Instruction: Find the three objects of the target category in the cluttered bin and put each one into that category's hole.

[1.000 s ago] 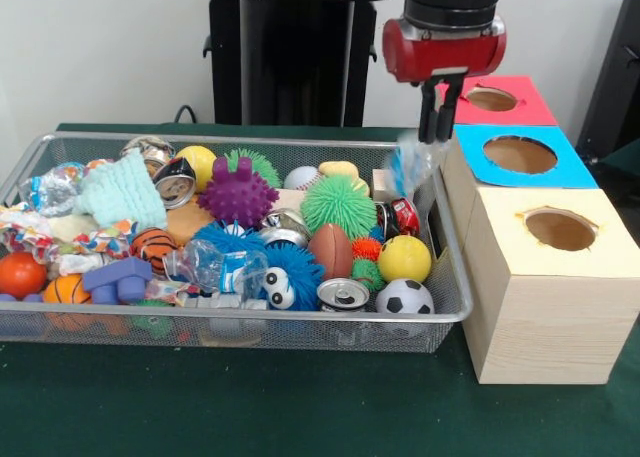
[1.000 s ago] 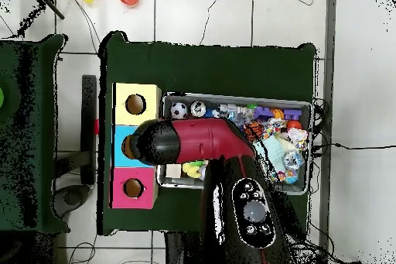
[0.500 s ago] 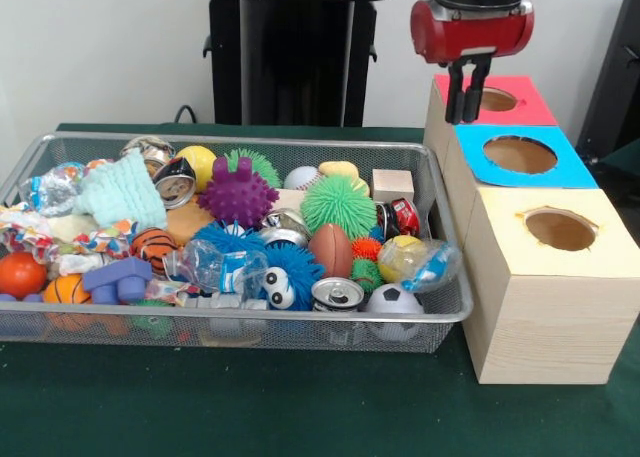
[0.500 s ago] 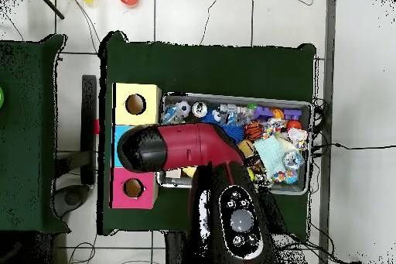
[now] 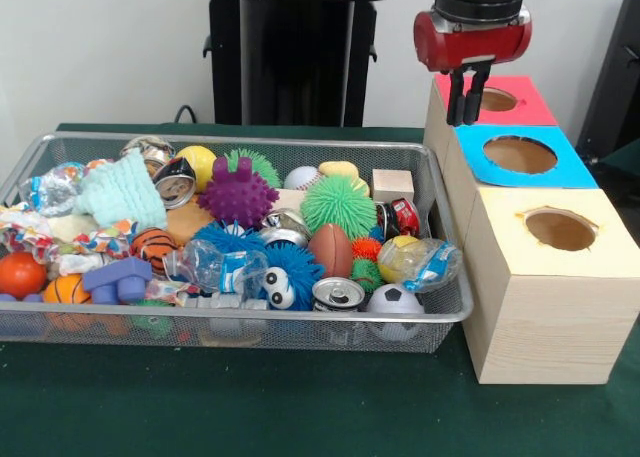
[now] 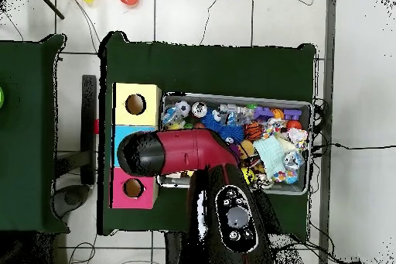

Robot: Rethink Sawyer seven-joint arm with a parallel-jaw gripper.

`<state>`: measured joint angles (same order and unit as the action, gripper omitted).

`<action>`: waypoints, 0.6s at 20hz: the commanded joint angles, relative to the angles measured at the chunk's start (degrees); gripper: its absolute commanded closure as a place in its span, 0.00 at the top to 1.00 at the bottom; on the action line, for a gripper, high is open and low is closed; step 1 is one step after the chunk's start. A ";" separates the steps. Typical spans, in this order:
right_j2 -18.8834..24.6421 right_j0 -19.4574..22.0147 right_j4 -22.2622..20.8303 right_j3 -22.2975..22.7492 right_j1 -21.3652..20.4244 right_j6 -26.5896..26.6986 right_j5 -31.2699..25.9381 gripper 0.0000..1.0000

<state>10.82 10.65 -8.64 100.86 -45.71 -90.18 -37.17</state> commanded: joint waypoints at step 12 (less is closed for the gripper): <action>2.99 3.52 -1.44 -0.59 7.22 -3.94 7.49 1.00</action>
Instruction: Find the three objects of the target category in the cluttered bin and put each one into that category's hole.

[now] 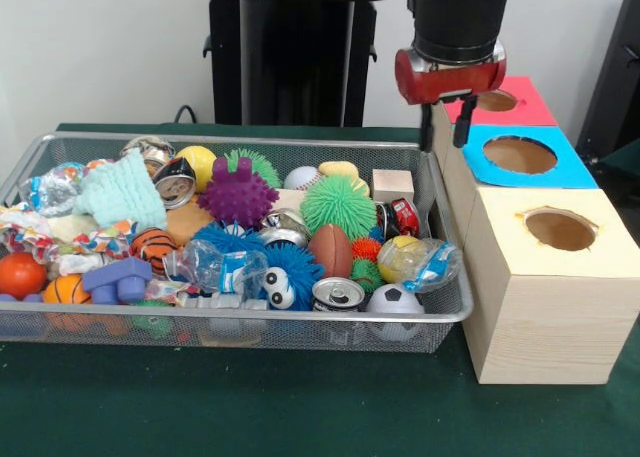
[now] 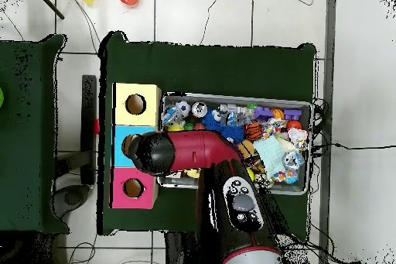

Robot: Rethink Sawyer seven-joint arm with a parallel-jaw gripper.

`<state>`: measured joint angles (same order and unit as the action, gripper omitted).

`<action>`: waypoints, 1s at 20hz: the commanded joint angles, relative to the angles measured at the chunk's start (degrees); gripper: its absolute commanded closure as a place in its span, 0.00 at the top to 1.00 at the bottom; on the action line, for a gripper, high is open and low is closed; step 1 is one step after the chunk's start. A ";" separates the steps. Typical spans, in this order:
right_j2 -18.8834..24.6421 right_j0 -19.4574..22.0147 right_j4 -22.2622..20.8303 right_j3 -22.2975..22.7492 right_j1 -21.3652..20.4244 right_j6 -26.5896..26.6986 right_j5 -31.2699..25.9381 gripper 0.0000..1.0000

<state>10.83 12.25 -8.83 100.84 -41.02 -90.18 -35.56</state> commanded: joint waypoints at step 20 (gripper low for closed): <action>2.74 0.96 -4.00 -10.28 10.90 -1.74 9.93 1.00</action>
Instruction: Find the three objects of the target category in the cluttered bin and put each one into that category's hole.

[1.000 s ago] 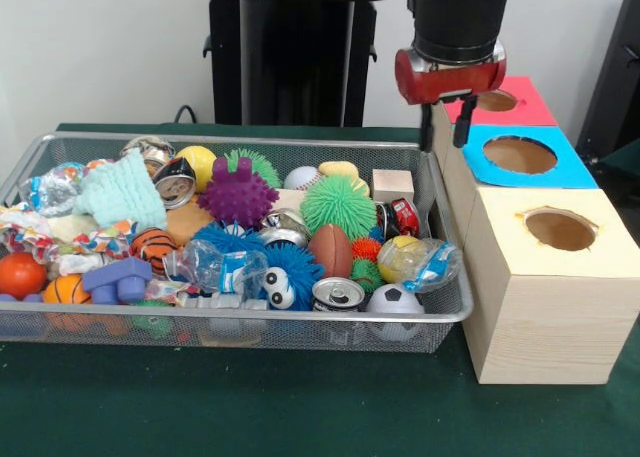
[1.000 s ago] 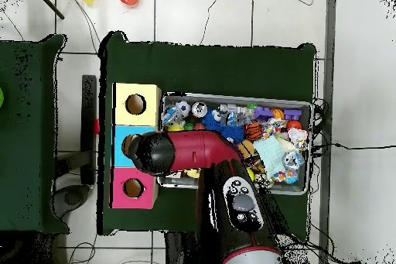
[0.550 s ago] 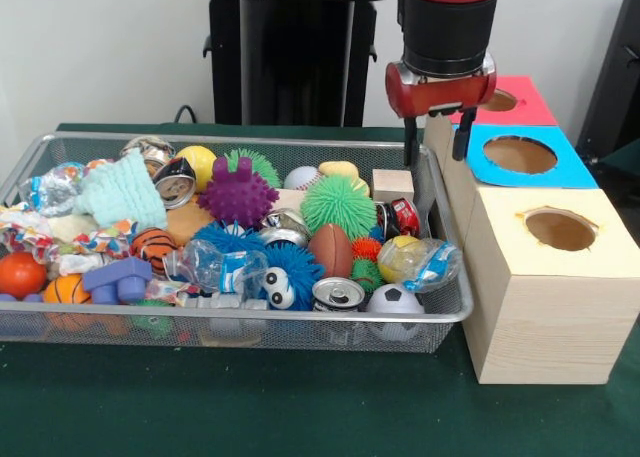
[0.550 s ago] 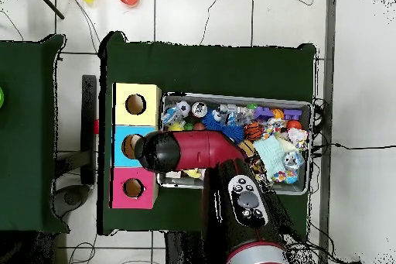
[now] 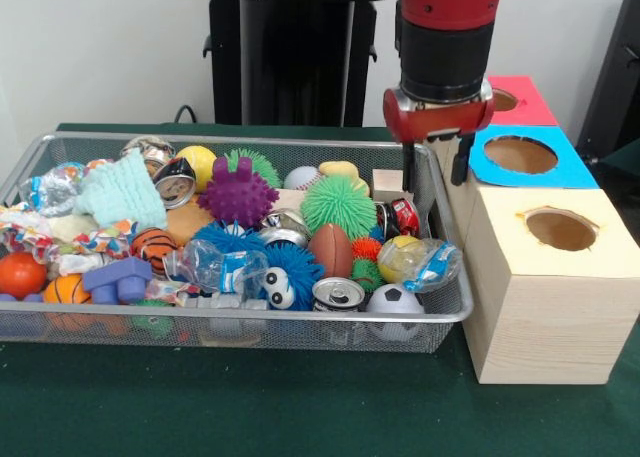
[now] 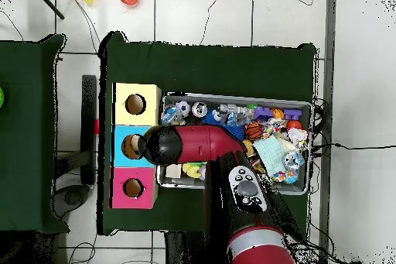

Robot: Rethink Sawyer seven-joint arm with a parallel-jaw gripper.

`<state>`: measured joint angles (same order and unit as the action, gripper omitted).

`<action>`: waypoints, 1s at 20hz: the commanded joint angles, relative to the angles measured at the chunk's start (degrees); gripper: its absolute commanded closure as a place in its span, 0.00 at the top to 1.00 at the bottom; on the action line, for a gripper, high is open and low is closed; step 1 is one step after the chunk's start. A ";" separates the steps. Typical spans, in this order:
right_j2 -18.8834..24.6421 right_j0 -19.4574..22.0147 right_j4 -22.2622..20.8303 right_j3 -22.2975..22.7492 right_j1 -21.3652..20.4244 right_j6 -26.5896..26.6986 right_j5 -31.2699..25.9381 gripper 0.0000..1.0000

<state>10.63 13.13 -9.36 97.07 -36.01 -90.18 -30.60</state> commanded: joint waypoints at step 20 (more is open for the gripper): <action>3.57 0.10 -4.48 -9.55 6.55 -0.85 3.71 1.00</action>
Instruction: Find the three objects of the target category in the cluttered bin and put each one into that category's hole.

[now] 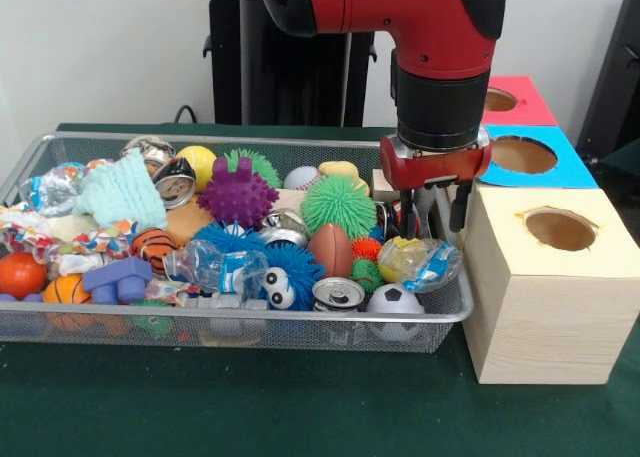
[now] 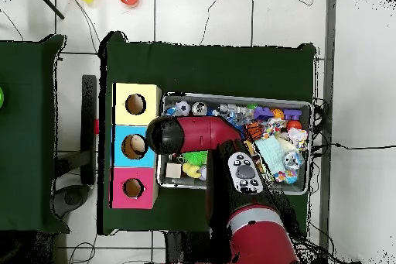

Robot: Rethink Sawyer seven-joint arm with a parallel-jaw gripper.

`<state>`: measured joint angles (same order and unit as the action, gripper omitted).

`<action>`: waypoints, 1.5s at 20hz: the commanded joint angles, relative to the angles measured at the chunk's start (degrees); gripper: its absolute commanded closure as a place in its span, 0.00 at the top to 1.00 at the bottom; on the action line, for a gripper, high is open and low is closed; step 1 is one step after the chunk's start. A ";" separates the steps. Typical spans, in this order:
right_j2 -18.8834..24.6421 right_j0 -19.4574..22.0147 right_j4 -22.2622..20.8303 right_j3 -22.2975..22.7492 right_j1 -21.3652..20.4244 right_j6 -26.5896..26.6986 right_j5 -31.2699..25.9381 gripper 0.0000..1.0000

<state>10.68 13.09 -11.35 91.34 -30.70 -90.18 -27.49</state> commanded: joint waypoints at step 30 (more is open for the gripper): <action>5.11 1.13 -4.51 -10.57 10.60 1.95 4.15 1.00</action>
<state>10.79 12.98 -11.47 87.57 -27.89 -90.18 -27.70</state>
